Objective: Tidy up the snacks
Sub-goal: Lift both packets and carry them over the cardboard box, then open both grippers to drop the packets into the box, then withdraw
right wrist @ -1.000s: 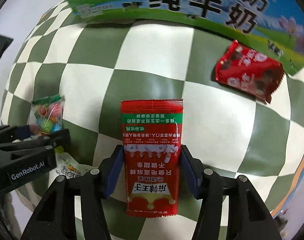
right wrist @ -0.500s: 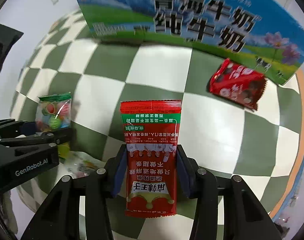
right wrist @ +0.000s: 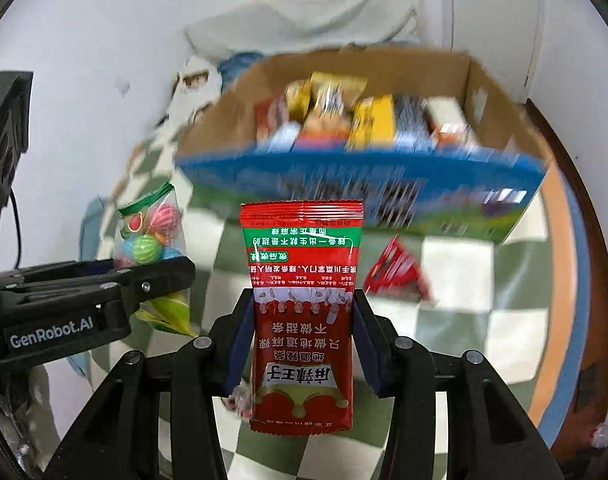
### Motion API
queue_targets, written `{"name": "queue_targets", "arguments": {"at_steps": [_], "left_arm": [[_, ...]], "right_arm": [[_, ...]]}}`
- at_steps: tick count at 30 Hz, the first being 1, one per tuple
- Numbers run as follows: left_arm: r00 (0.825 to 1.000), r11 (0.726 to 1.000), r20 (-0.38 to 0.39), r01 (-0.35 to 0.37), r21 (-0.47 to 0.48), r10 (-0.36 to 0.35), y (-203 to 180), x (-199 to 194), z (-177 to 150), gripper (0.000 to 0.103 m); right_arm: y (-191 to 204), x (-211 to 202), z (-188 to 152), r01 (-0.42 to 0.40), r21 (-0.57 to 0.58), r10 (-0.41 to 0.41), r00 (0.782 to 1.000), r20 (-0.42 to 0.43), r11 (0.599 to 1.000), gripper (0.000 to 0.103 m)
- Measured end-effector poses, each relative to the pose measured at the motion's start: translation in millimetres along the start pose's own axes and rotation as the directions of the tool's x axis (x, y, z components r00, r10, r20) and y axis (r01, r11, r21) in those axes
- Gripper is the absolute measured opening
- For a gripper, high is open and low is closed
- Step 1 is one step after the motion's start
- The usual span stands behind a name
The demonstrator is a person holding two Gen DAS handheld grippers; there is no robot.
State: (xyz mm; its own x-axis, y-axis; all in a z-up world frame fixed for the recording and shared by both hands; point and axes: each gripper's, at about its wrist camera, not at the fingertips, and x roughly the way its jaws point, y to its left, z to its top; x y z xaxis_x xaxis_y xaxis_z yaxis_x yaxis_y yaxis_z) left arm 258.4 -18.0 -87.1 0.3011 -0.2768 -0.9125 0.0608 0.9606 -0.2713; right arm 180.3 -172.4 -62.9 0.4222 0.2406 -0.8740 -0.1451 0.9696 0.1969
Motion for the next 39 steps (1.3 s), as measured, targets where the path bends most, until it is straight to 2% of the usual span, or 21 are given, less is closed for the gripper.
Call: {"name": "queue_targets", "arguments": {"at_steps": [3,8,12,17,20,22,23,24,25,26,28,31,39], "left_arm": [[0.999,0.999,0.018,0.03,0.023,-0.03,-21.0,-3.5,34.2,0.045],[0.999,0.995,0.018,0.034,0.094,-0.036,-50.9,7.5,88.7,0.045],[0.997,0.994,-0.047,0.058,0.094,-0.054,-65.4,36.8,132.5,0.045],[0.981,0.995,-0.175,0.088,0.036,-0.08,-67.0,90.4,166.0,0.045],[0.968,0.997,-0.242,0.072,0.022,-0.064,-66.7,118.6,170.9,0.046],[0.966,0.999,-0.256,0.041,0.024,-0.033,-66.4,131.3,171.0,0.05],[0.967,0.999,-0.255,0.028,0.033,-0.019,-66.9,135.1,171.0,0.055],[0.967,0.999,-0.255,0.025,0.038,-0.014,-66.8,137.9,170.4,0.069],[0.968,0.999,-0.251,0.01,0.037,0.0,-65.1,139.7,170.1,0.077],[0.969,0.999,-0.248,0.006,0.034,0.003,-63.2,141.2,170.1,0.082],[0.968,1.0,-0.252,0.003,0.018,0.002,-57.3,143.4,169.4,0.093],[0.971,1.0,-0.241,-0.007,-0.001,0.007,-49.5,142.8,169.2,0.093],[0.978,0.995,-0.182,-0.1,0.026,0.103,-33.7,131.0,168.6,0.093]], "right_arm": [[-18.2,-25.7,30.0,-0.005,0.026,0.003,0.998,0.063,1.0,0.049],[-46.7,-40.9,91.8,0.034,0.044,-0.039,0.992,0.122,0.998,0.049],[-77.4,-34.6,135.7,0.078,0.065,-0.086,0.989,0.117,0.995,0.049],[-108.3,-0.8,174.1,0.125,0.065,-0.128,0.991,0.037,0.99,0.049],[-129.4,25.9,184.3,0.109,0.124,-0.106,0.994,-0.032,0.986,0.053],[-137.6,45.5,184.7,0.12,0.144,-0.108,0.99,-0.089,0.982,0.061],[-141.3,54.1,184.9,0.13,0.149,-0.114,0.987,-0.115,0.98,0.073],[-143.7,60.9,184.4,0.139,0.15,-0.119,0.984,-0.135,0.979,0.085],[-145.8,65.1,180.8,0.139,0.151,-0.118,0.983,-0.139,0.979,0.09],[-145.9,66.6,179.4,0.155,0.148,-0.134,0.98,-0.144,0.977,0.094],[-147.5,69.3,177.4,0.158,0.153,-0.135,0.979,-0.152,0.975,0.095],[-144.0,75.8,176.2,0.185,0.118,-0.165,0.973,-0.165,0.976,0.097],[-126.8,79.7,174.5,0.245,0.053,-0.233,0.957,-0.171,0.968,0.097]]}}
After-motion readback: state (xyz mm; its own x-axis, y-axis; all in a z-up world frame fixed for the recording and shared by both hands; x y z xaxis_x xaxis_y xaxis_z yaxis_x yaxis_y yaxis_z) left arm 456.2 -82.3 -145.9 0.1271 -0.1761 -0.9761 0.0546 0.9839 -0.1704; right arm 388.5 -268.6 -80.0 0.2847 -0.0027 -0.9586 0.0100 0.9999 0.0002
